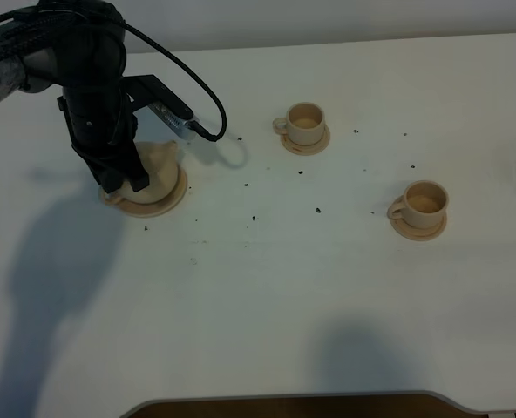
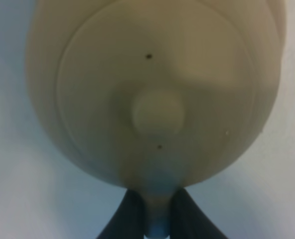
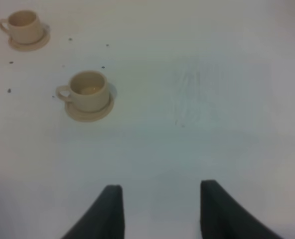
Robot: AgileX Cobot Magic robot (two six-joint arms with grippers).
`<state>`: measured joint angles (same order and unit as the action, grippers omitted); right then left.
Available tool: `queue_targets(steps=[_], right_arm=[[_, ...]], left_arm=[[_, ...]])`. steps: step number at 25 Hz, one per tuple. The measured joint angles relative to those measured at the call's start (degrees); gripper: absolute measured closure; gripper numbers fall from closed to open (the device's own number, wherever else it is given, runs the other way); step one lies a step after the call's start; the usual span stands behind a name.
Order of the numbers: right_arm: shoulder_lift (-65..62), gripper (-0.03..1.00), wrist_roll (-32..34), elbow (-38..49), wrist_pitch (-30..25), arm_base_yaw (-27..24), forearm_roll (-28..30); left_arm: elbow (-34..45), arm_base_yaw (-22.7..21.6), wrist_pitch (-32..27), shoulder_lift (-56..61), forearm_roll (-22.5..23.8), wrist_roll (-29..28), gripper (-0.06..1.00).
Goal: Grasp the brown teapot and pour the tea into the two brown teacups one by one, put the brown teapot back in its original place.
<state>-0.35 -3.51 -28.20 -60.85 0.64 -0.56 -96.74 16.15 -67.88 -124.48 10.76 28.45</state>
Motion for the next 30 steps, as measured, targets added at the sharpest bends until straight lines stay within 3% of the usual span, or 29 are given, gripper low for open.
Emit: queue_targets(steps=[10,16,30], right_arm=[[0.0,0.59,0.0,0.0,0.0,0.0,0.0],[0.0,0.59,0.0,0.0,0.0,0.0,0.0],[0.0,0.59,0.0,0.0,0.0,0.0,0.0]], left_arm=[[0.0,0.0,0.1,2.1,-0.2,0.3,0.82],[0.0,0.2,3.1,4.9,-5.5,6.3,0.82],[-4.4,13.9,10.5,5.8,-6.8,8.6,0.82]])
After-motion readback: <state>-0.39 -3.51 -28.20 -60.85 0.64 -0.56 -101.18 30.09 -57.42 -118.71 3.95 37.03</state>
